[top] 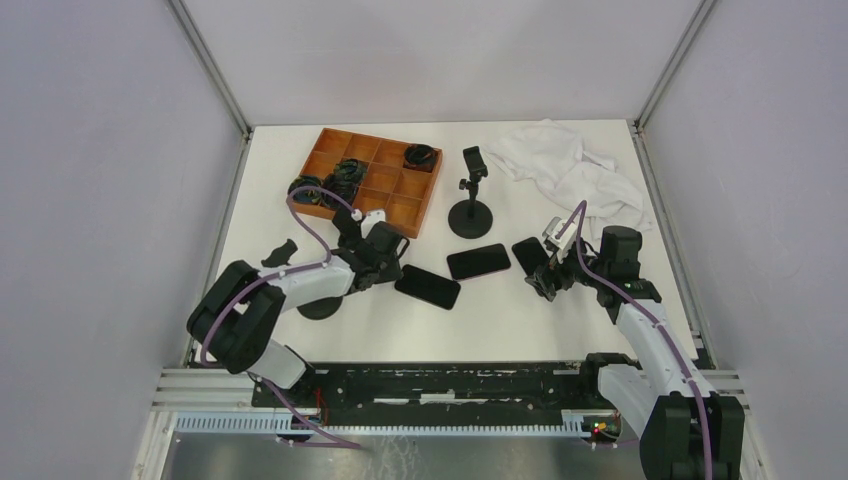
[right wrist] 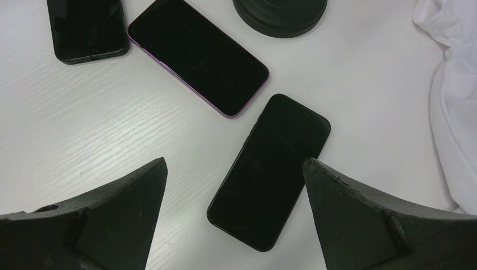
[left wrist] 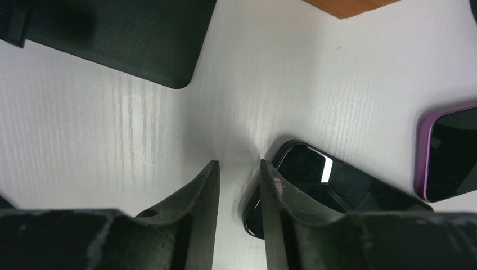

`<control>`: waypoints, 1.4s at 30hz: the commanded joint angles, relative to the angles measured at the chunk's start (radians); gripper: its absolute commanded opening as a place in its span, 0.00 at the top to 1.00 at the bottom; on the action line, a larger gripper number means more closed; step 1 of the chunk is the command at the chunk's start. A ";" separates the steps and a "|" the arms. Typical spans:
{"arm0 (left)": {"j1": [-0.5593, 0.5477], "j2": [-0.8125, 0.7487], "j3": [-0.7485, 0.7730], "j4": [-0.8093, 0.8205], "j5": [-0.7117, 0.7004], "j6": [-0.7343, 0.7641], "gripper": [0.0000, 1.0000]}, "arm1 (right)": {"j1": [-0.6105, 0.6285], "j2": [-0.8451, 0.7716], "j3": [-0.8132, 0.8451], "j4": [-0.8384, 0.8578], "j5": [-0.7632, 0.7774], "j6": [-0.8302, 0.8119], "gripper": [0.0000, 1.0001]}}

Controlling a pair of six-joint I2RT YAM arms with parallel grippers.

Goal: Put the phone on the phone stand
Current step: Move the phone to the center of the board, then pick up the phone at the center of the board.

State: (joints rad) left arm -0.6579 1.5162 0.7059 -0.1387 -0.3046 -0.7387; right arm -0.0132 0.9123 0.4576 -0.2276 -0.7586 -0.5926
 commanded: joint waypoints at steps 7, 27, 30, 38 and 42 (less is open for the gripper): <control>-0.006 -0.192 0.016 -0.066 0.047 0.066 0.43 | 0.008 -0.014 0.021 0.010 -0.015 -0.016 0.02; -0.013 -0.542 0.271 -0.188 0.174 0.179 0.00 | 0.048 -0.043 0.079 -0.033 -0.224 -0.108 0.02; -0.013 -0.477 0.485 -0.372 0.099 0.293 0.00 | 0.093 -0.036 0.110 -0.046 -0.277 -0.154 0.02; 0.066 -0.526 0.467 -0.393 -0.167 0.605 0.00 | 0.301 0.096 0.279 -0.100 -0.167 -0.196 0.02; 0.070 -0.667 0.250 -0.233 -0.187 0.626 0.00 | 0.523 0.169 0.321 -0.050 0.033 -0.166 0.02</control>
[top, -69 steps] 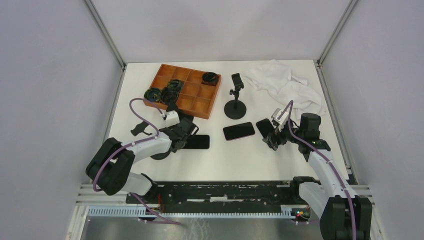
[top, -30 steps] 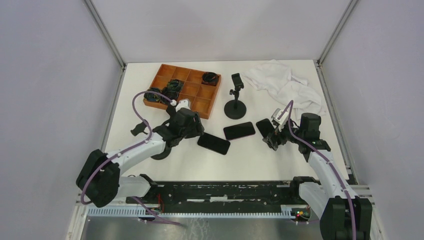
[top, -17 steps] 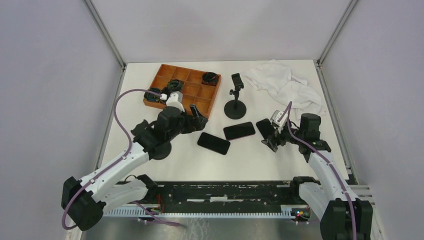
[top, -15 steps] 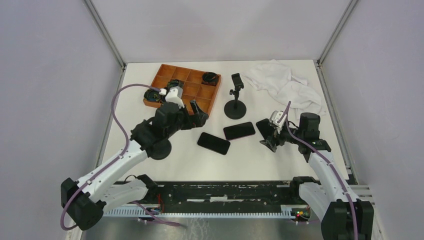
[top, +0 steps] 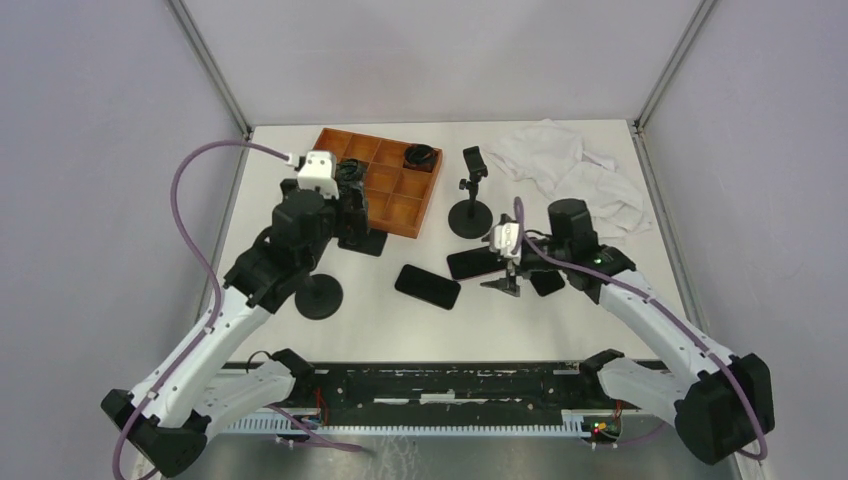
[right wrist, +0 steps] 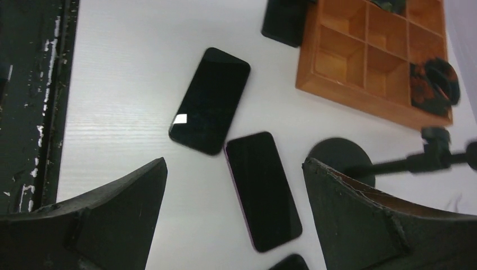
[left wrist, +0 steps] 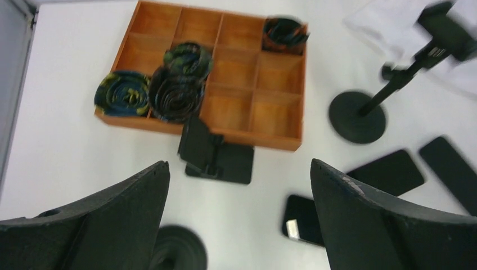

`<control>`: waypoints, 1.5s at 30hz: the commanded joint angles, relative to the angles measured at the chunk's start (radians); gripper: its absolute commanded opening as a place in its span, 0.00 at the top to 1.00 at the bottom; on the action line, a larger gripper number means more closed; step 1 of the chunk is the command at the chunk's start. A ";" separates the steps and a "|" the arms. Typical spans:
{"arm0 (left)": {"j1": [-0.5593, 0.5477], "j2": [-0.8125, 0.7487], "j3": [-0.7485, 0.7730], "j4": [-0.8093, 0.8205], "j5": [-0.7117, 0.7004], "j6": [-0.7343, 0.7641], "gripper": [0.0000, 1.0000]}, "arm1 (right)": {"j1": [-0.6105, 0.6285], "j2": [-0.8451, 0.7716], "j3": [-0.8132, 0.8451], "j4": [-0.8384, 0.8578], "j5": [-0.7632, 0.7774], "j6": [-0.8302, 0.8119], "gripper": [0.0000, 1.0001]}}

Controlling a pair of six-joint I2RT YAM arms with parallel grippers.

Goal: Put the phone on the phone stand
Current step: Pick up the phone at the center of the board.

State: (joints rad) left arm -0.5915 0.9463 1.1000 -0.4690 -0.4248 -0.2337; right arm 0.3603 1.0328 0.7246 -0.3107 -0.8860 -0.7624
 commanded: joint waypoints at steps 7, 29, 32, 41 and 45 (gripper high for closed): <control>0.030 -0.188 -0.289 0.184 -0.063 0.129 0.00 | 0.350 0.248 0.141 0.117 0.366 0.129 0.02; 0.033 -0.170 -0.298 0.193 -0.012 0.135 0.00 | 0.511 0.715 0.359 0.164 0.648 0.611 0.02; 0.033 -0.172 -0.298 0.194 -0.010 0.135 0.00 | 0.511 0.739 0.367 0.153 0.656 0.612 0.02; 0.033 -0.173 -0.298 0.193 -0.003 0.134 0.00 | 0.512 0.774 0.378 0.130 0.617 0.618 0.02; 0.033 -0.173 -0.298 0.192 -0.004 0.135 0.00 | 0.514 0.788 0.372 0.125 0.584 0.623 0.02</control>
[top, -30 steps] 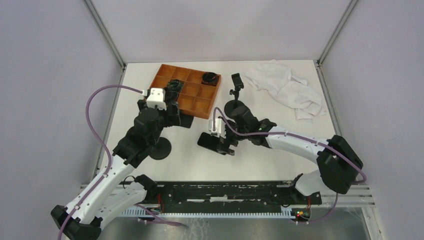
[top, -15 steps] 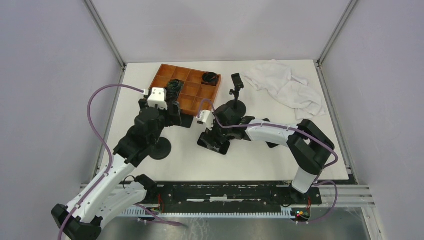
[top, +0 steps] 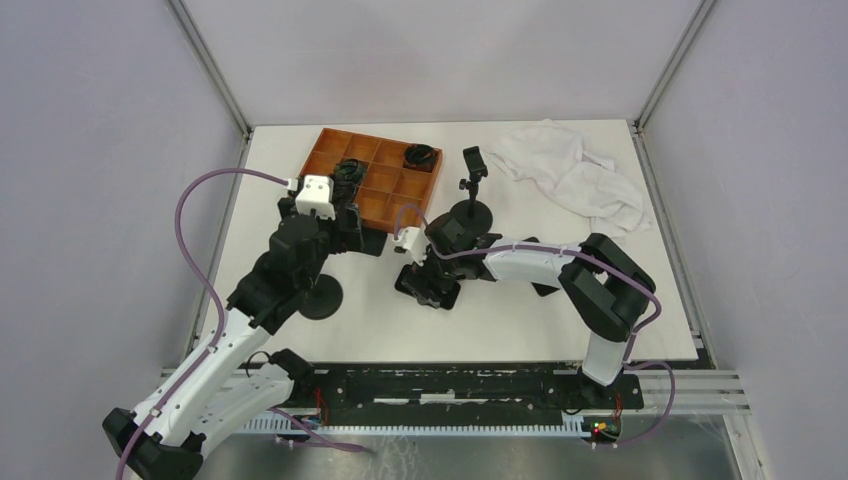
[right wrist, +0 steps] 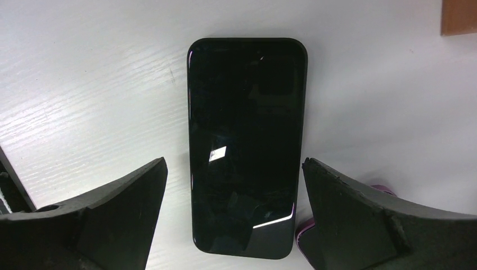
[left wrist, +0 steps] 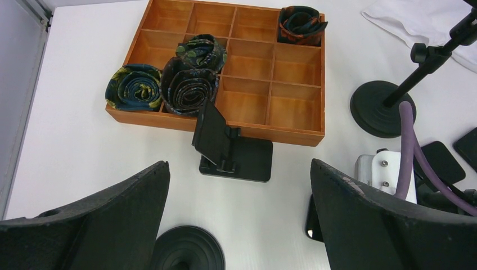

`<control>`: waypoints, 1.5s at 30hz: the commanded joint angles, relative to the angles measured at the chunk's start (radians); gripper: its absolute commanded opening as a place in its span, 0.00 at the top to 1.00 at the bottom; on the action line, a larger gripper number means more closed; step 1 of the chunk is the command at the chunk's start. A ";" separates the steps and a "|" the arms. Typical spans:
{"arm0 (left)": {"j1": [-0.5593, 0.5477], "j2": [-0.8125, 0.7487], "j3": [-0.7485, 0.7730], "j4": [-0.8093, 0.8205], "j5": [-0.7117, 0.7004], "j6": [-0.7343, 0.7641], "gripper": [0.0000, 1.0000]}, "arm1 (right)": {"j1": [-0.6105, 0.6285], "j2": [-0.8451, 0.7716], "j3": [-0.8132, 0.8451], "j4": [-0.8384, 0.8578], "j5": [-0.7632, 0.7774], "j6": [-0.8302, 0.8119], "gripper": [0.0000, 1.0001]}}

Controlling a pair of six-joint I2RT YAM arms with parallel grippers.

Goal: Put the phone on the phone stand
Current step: Pick up the phone at the center of the board.

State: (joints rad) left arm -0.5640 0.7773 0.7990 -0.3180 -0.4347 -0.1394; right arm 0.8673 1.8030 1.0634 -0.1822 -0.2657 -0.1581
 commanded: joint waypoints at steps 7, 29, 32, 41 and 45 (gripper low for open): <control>0.006 -0.001 0.003 0.043 0.008 0.041 0.00 | 0.033 0.036 0.034 -0.018 -0.001 0.000 0.02; 0.007 -0.006 0.000 0.045 0.019 0.042 0.00 | 0.057 0.094 0.060 -0.110 0.124 -0.125 0.18; 0.006 -0.009 -0.001 0.045 0.018 0.041 0.00 | 0.052 0.094 0.061 -0.116 0.105 -0.127 0.30; 0.006 -0.015 -0.004 0.045 0.023 0.045 0.00 | 0.004 0.063 0.060 -0.114 0.047 -0.109 0.62; 0.006 -0.019 -0.007 0.045 0.032 0.043 0.00 | -0.031 0.023 0.041 -0.092 -0.024 -0.091 0.63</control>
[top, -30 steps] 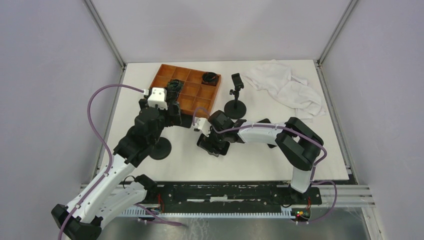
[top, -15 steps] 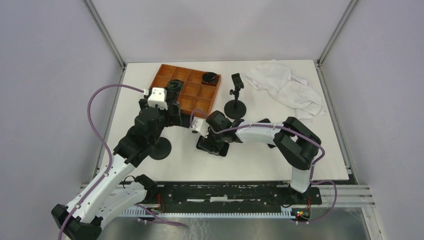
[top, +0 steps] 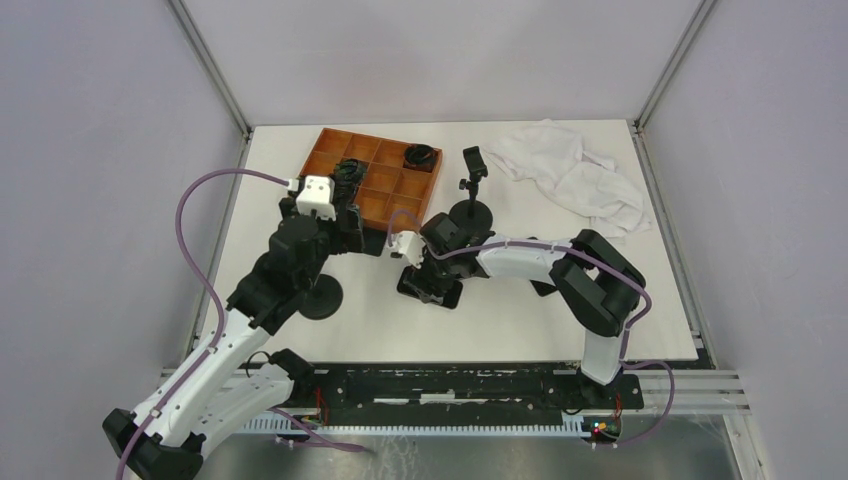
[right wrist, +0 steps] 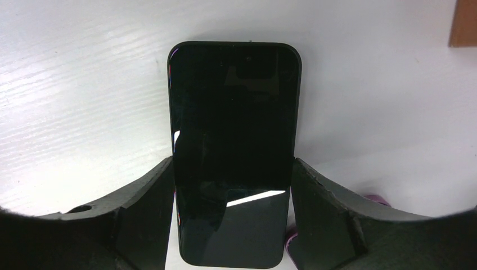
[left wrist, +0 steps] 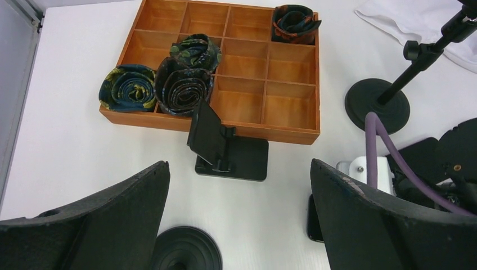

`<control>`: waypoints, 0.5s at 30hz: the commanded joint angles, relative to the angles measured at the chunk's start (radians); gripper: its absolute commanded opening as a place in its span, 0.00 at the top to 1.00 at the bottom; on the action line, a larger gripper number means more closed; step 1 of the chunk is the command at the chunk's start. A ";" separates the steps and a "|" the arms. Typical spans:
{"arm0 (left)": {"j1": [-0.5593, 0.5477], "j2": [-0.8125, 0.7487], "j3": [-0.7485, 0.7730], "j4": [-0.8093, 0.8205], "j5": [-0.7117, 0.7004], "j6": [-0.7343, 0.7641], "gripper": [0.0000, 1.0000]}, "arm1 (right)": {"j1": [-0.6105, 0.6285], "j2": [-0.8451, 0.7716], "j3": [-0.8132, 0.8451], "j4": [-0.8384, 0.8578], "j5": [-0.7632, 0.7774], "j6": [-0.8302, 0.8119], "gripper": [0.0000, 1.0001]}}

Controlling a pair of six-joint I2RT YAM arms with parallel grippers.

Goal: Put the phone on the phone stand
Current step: Pick up the phone at the center of the board.

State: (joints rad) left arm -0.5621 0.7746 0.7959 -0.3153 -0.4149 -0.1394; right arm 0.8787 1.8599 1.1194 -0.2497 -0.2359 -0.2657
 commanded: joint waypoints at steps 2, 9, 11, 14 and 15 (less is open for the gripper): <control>0.003 -0.018 -0.004 0.043 0.032 0.031 0.00 | -0.060 -0.049 -0.025 -0.016 -0.091 0.025 0.63; 0.003 -0.020 0.019 0.063 0.211 -0.151 0.00 | -0.111 -0.071 -0.044 0.000 -0.178 0.048 0.65; 0.004 -0.032 -0.015 0.111 0.268 -0.253 0.00 | -0.125 -0.070 -0.049 0.004 -0.210 0.056 0.65; 0.003 -0.031 -0.068 0.141 0.286 -0.428 0.00 | -0.137 -0.075 -0.055 0.011 -0.246 0.066 0.66; 0.003 -0.026 -0.084 0.142 0.286 -0.481 0.00 | -0.140 -0.076 -0.056 0.013 -0.256 0.068 0.66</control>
State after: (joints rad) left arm -0.5621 0.7525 0.7647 -0.2485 -0.2020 -0.3481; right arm 0.7521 1.8275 1.0767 -0.2489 -0.4133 -0.2283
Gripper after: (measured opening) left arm 0.997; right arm 0.717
